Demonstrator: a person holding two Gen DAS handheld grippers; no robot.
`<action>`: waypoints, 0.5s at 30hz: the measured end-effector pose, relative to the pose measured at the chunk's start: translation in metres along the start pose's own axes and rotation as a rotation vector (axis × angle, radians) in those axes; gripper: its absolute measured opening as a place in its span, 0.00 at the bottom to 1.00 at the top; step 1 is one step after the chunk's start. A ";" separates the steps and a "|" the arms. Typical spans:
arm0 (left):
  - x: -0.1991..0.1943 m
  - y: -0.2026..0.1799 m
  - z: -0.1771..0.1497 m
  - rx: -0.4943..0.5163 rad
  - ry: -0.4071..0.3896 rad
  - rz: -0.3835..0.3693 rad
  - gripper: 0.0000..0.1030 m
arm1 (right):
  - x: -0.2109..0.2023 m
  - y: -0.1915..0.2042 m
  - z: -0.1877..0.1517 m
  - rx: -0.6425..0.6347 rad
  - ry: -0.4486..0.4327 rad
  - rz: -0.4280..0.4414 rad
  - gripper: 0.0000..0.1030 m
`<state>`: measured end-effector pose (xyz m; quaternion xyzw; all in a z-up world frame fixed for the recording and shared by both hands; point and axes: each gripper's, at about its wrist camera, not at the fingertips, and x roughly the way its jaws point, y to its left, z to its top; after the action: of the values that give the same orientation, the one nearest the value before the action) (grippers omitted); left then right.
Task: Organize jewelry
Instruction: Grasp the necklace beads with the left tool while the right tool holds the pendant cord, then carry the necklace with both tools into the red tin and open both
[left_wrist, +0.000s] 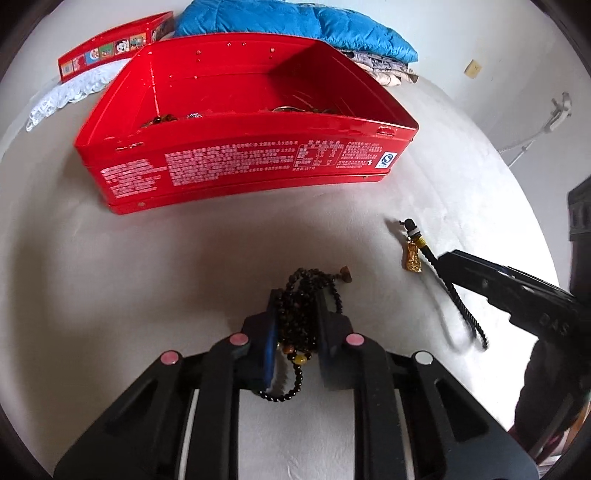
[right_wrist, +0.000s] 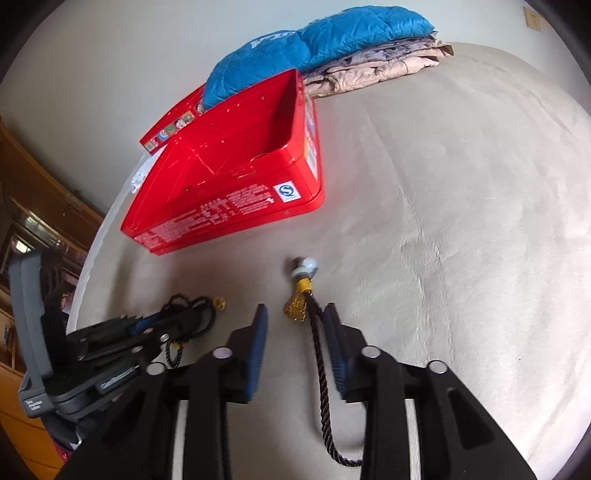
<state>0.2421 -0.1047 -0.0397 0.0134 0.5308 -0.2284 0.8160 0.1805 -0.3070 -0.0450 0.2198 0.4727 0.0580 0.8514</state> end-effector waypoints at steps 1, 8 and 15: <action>-0.002 0.000 -0.001 0.000 -0.006 0.003 0.16 | 0.002 -0.002 0.001 0.008 0.002 0.009 0.41; -0.004 0.004 -0.002 -0.005 -0.006 0.007 0.16 | 0.016 -0.002 0.005 0.005 0.004 -0.023 0.44; -0.007 0.003 -0.002 -0.008 -0.012 0.006 0.16 | 0.031 0.023 0.002 -0.117 0.004 -0.125 0.30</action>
<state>0.2397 -0.0989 -0.0353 0.0105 0.5266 -0.2240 0.8200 0.2017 -0.2780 -0.0581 0.1395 0.4831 0.0326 0.8638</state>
